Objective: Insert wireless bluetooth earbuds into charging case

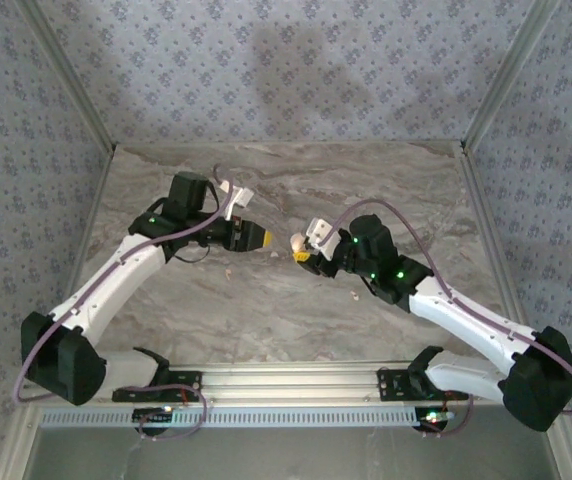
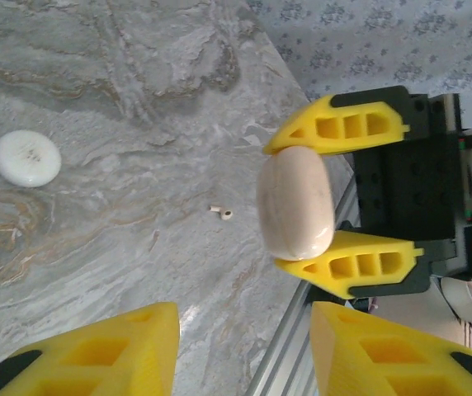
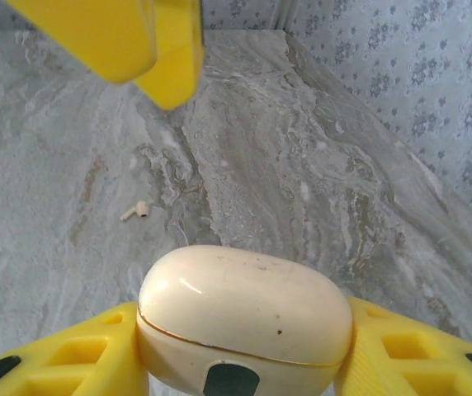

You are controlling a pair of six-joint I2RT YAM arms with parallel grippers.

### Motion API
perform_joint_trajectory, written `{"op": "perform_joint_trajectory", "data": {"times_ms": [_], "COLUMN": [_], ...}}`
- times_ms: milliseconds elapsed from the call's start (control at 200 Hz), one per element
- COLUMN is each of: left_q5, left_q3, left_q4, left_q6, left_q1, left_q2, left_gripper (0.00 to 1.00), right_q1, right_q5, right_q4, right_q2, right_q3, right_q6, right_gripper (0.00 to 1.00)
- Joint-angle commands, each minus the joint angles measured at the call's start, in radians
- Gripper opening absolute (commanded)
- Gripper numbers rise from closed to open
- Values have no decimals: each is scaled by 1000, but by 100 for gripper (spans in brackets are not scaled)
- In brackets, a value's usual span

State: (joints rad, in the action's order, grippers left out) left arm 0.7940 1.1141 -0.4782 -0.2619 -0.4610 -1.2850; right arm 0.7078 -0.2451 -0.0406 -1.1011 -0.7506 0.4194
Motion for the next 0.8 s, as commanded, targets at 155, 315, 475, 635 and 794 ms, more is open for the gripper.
{"op": "perform_joint_trajectory", "data": {"times_ms": [155,315,475,635,794], "left_q5": [25,19,3,-27,-60], "left_q3": [36,48,70,94,107], "left_q4": [1,8,1,-13,-19], "left_q6": [20,12,12,12,10], "left_q1": [-16,-28,-52,-77,-100], "left_q2": [-17,-23,-33,-43,-48], "left_gripper": [46,45,45,45,45], "right_q1": [-6,-6,-5,-4,1], "right_q5": [-25,-21,-20,-7,-4], "right_q4": [2,-13,-49,-74,-76], "right_q2": [14,17,28,44,54], "right_q3": [-30,-18,7,23,24], "right_q6": [180,214,248,277,291], "right_gripper": [50,50,50,50,50]}}
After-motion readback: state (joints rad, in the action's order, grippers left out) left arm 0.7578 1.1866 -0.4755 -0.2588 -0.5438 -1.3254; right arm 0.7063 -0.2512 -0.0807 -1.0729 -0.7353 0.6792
